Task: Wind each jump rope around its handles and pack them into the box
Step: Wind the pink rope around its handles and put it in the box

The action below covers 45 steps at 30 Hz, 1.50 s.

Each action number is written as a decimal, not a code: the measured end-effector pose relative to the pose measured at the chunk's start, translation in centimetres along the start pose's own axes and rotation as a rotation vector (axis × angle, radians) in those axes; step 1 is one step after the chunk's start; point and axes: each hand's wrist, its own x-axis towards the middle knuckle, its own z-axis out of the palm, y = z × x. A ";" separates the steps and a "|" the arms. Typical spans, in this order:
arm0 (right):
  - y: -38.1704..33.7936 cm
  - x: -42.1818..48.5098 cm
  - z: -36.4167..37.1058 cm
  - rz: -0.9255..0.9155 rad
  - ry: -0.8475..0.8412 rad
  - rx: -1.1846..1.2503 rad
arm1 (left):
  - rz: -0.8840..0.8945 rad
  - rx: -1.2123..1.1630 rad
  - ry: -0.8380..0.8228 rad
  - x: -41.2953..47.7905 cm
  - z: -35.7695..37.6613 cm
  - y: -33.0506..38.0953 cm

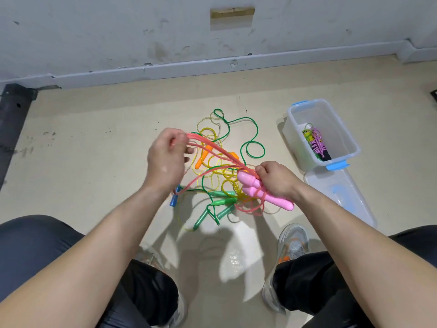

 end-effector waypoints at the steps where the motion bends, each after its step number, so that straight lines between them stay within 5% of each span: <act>1: 0.2 0.0 0.0 0.010 0.002 0.013 | -0.057 -0.006 0.049 0.7 -0.4 -0.4; 5: -0.5 -0.1 0.0 -0.006 0.019 0.019 | -0.081 0.803 -0.057 1.8 -1.5 -2.4; 7: -1.1 -0.3 0.3 -0.038 0.033 -0.049 | 0.114 1.026 -0.091 0.9 -0.7 -2.3; 10: -2.4 -0.8 0.7 -0.091 0.044 -0.121 | 0.596 0.831 -0.284 -0.8 1.4 -1.1; 12: -2.9 -1.1 1.1 -0.111 0.032 -0.130 | 0.698 0.756 -0.537 -2.0 2.6 -0.9; 21: -3.0 -0.7 1.7 -0.117 0.015 -0.089 | 0.650 0.632 -0.469 -2.6 3.9 -2.5; 33: -2.1 -0.4 1.5 -0.098 0.058 -0.123 | 0.690 0.863 -0.508 -3.1 3.7 -1.7; 45: 1.4 1.0 -0.3 0.081 0.125 -0.012 | 0.323 0.299 -0.089 -0.9 1.0 -1.4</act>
